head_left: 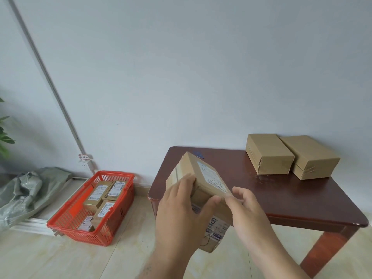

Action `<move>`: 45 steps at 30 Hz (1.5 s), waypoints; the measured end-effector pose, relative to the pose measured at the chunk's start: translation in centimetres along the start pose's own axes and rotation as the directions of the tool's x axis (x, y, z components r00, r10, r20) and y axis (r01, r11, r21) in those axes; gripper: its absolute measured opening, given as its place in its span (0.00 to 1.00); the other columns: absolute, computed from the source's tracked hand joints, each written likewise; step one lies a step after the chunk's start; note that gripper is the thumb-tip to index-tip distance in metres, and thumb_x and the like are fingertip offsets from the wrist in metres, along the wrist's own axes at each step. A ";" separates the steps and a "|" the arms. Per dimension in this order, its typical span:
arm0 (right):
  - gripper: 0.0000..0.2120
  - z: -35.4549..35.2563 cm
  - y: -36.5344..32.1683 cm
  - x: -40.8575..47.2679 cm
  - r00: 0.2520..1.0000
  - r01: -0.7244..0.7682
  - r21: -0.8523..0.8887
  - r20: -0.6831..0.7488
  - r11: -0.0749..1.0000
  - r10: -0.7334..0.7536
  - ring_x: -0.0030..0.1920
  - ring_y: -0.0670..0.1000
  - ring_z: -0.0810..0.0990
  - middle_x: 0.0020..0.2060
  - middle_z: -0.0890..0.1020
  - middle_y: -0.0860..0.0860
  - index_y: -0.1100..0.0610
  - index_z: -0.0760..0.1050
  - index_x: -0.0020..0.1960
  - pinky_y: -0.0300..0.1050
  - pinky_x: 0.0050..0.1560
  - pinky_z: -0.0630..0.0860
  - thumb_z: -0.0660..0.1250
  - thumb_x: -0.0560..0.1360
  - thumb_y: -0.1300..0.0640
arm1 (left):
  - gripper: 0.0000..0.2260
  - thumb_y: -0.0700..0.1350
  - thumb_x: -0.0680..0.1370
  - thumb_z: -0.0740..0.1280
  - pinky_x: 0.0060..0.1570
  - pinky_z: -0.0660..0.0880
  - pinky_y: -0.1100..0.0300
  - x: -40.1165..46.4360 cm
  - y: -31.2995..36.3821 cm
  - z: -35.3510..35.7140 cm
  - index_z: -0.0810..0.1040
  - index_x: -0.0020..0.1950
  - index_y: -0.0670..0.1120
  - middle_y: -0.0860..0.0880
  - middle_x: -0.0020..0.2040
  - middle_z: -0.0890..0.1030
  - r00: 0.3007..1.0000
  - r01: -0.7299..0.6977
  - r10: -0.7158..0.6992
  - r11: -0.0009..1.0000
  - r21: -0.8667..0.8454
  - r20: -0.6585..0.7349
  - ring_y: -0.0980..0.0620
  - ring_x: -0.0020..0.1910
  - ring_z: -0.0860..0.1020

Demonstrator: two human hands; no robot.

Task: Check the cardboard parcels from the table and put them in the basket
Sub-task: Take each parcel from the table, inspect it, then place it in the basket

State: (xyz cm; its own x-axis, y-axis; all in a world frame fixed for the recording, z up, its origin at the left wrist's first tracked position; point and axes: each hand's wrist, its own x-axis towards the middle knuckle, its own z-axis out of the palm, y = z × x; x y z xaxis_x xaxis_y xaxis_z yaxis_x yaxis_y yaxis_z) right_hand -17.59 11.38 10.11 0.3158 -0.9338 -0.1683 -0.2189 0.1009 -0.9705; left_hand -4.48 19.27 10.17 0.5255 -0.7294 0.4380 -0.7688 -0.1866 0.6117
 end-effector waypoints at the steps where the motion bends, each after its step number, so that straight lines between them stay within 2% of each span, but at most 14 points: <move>1: 0.10 0.0 0.1 0.1 0.999 -0.028 0.011 0.031 1.000 0.028 0.50 0.45 0.85 0.52 0.85 0.45 0.46 0.76 0.63 0.45 0.47 0.78 0.65 0.83 0.46 | 0.28 0.73 0.73 0.63 0.59 0.77 0.56 0.1 -0.1 0.0 0.73 0.66 0.59 0.63 0.65 0.79 0.998 -0.068 0.067 0.996 0.056 0.010 0.60 0.64 0.74; 3: 0.16 -0.1 0.2 -0.1 0.988 -0.090 0.043 0.130 0.995 0.084 0.49 0.42 0.87 0.52 0.87 0.44 0.45 0.78 0.62 0.46 0.50 0.79 0.67 0.80 0.37 | 0.25 0.69 0.74 0.63 0.64 0.76 0.52 0.4 -0.1 -0.1 0.73 0.66 0.57 0.59 0.68 0.80 0.980 -0.198 0.193 0.969 0.146 0.049 0.56 0.66 0.76; 6: 0.42 -0.3 0.6 -0.1 0.947 -0.210 0.062 0.263 0.976 0.187 0.58 0.46 0.86 0.56 0.88 0.44 0.44 0.80 0.63 0.53 0.60 0.80 0.68 0.61 0.15 | 0.24 0.64 0.74 0.64 0.74 0.68 0.44 0.8 0.4 -0.4 0.72 0.67 0.57 0.60 0.68 0.79 0.919 -0.370 0.319 0.900 0.230 0.232 0.55 0.69 0.77; 9: 0.37 -0.5 0.7 -0.5 0.915 -0.297 0.182 0.333 0.937 0.226 0.60 0.53 0.86 0.53 0.89 0.47 0.44 0.86 0.58 0.61 0.66 0.79 0.73 0.61 0.19 | 0.28 0.60 0.75 0.69 0.80 0.55 0.38 0.9 1.4 -0.7 0.70 0.74 0.55 0.59 0.69 0.79 0.862 -0.467 0.351 0.830 0.305 0.366 0.54 0.72 0.75; 13: 0.40 -0.8 0.9 -0.2 0.930 -0.323 0.349 0.289 0.880 0.227 0.58 0.57 0.86 0.50 0.90 0.52 0.50 0.83 0.63 0.64 0.64 0.79 0.80 0.59 0.29 | 0.32 0.67 0.79 0.59 0.81 0.33 0.53 1.1 2.8 -1.8 0.58 0.81 0.61 0.69 0.78 0.62 0.884 -0.389 0.296 0.895 0.219 0.361 0.72 0.79 0.53; 15: 0.40 -1.2 0.5 -0.2 0.947 -0.282 0.389 0.261 0.877 0.189 0.55 0.56 0.87 0.46 0.90 0.51 0.52 0.81 0.63 0.58 0.55 0.81 0.81 0.59 0.31 | 0.34 0.75 0.75 0.56 0.83 0.46 0.56 0.8 2.8 -2.1 0.59 0.79 0.65 0.72 0.78 0.58 0.964 -0.187 0.169 0.980 0.070 0.205 0.76 0.76 0.51; 17: 0.38 -1.9 -0.2 -0.5 0.960 -0.239 0.404 0.238 0.883 0.150 0.51 0.53 0.89 0.46 0.90 0.50 0.52 0.78 0.64 0.55 0.49 0.83 0.78 0.59 0.33 | 0.38 0.78 0.72 0.60 0.75 0.69 0.56 0.1 2.7 -1.8 0.62 0.78 0.65 0.69 0.77 0.66 0.998 0.056 -0.050 0.985 -0.163 0.040 0.70 0.75 0.65; 21: 0.37 -3.7 -0.2 -1.2 0.976 -0.165 0.332 0.192 0.928 0.105 0.57 0.50 0.85 0.53 0.87 0.48 0.48 0.80 0.60 0.59 0.65 0.79 0.76 0.58 0.29 | 0.39 0.67 0.68 0.74 0.44 0.78 0.73 -2.0 3.2 0.5 0.69 0.76 0.59 0.73 0.53 0.82 0.930 0.359 -0.343 0.763 -0.538 0.134 0.70 0.51 0.82; 24: 0.21 -4.7 -0.4 -2.0 0.981 -0.121 0.257 0.181 0.959 0.076 0.72 0.47 0.73 0.64 0.77 0.39 0.42 0.79 0.60 0.55 0.80 0.64 0.71 0.72 0.33 | 0.45 0.67 0.63 0.80 0.49 0.78 0.70 -2.7 3.8 1.1 0.70 0.78 0.59 0.68 0.55 0.84 0.941 0.330 -0.304 0.741 -0.586 0.145 0.67 0.53 0.83; 27: 0.24 -5.1 0.4 -2.2 0.992 -0.033 0.244 0.124 0.969 0.003 0.70 0.42 0.71 0.70 0.73 0.38 0.43 0.72 0.76 0.48 0.81 0.60 0.67 0.81 0.42 | 0.45 0.58 0.67 0.83 0.49 0.74 0.77 -3.0 4.3 1.7 0.68 0.80 0.57 0.65 0.59 0.84 0.951 0.304 -0.273 0.741 -0.598 0.145 0.69 0.54 0.82; 31: 0.24 -5.2 0.9 -3.5 0.986 0.153 0.206 0.031 0.966 -0.163 0.66 0.31 0.76 0.66 0.79 0.30 0.32 0.68 0.75 0.42 0.74 0.67 0.68 0.81 0.44 | 0.44 0.53 0.67 0.82 0.50 0.73 0.77 -4.1 4.8 1.8 0.67 0.80 0.58 0.66 0.60 0.83 0.966 0.255 -0.223 0.718 -0.648 0.133 0.71 0.55 0.81; 35: 0.28 -4.9 1.2 -6.1 0.968 0.229 0.161 0.070 0.960 -0.243 0.59 0.28 0.78 0.57 0.82 0.25 0.33 0.64 0.78 0.30 0.58 0.71 0.68 0.82 0.51 | 0.46 0.57 0.60 0.80 0.64 0.77 0.57 -6.0 4.4 0.6 0.70 0.78 0.58 0.68 0.59 0.83 0.967 0.235 -0.234 0.666 -0.708 0.101 0.63 0.59 0.83; 42: 0.33 -4.4 1.1 -8.8 0.948 0.261 0.181 0.137 0.948 -0.287 0.53 0.42 0.87 0.51 0.89 0.42 0.43 0.69 0.71 0.37 0.53 0.81 0.77 0.75 0.64 | 0.39 0.47 0.68 0.78 0.59 0.78 0.63 -8.8 4.1 -1.2 0.69 0.77 0.60 0.64 0.60 0.84 0.980 0.171 -0.196 0.695 -0.699 0.045 0.62 0.60 0.82; 45: 0.37 -4.3 1.1 -9.2 0.954 0.265 0.192 0.093 0.945 -0.286 0.54 0.45 0.87 0.52 0.89 0.44 0.42 0.69 0.70 0.43 0.58 0.80 0.78 0.65 0.56 | 0.37 0.38 0.74 0.79 0.53 0.77 0.71 -9.2 4.7 -1.9 0.69 0.77 0.58 0.68 0.57 0.83 0.978 0.175 -0.205 0.721 -0.671 0.035 0.65 0.57 0.83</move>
State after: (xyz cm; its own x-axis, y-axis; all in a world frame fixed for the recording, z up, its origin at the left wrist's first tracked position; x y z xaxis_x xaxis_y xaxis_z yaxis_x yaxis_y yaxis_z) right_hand -24.75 18.63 11.31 0.4499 -0.8873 0.1012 0.0545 -0.0858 -0.9948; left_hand -12.30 26.38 10.26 0.6589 -0.6984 0.2796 -0.2174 0.1790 0.9595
